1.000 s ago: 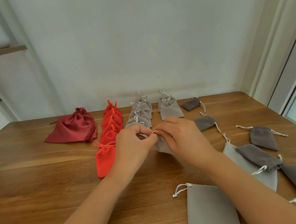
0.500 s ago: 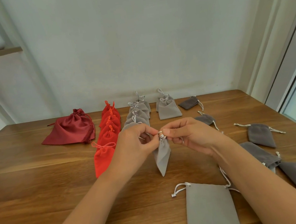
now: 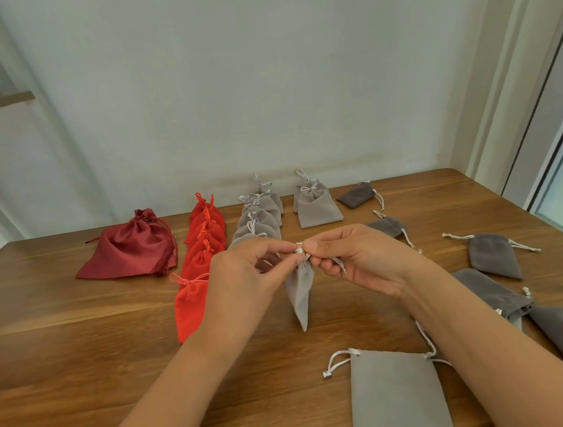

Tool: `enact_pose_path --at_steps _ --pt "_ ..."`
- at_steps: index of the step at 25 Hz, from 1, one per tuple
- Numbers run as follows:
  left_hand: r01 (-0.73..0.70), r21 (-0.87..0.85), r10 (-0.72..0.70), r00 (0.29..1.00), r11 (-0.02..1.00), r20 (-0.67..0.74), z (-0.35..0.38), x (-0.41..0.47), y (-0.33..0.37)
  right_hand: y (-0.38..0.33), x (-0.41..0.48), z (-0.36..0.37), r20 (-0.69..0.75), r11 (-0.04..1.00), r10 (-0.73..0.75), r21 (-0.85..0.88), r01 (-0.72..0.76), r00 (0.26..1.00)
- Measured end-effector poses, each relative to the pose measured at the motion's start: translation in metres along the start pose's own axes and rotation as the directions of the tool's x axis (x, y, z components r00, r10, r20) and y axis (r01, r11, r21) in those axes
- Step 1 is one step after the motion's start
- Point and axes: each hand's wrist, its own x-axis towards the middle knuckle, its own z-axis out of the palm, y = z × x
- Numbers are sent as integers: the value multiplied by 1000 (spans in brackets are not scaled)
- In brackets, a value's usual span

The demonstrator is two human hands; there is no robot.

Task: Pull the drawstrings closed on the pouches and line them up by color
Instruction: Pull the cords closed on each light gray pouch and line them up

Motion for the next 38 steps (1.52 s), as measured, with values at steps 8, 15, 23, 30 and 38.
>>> enact_pose_path --at_steps 8,15,23,30,38 --pt "-127 163 131 991 978 -15 -5 4 -3 -6 -6 -2 72 1000 -17 -7 18 997" --pt "-285 191 297 954 939 -35 -5 4 0 -7 -5 -2 47 1000 -26 0 26 999" --pt "-210 254 223 974 944 -24 -6 5 1 -4 -5 0 73 997 -51 -49 54 996" --pt "-85 166 68 992 983 102 -2 5 1 -6 -7 4 -7 728 -402 -609 315 916" --pt "-171 196 135 974 966 183 -3 7 -7 -4 -5 1 -80 518 -629 -785 340 773"
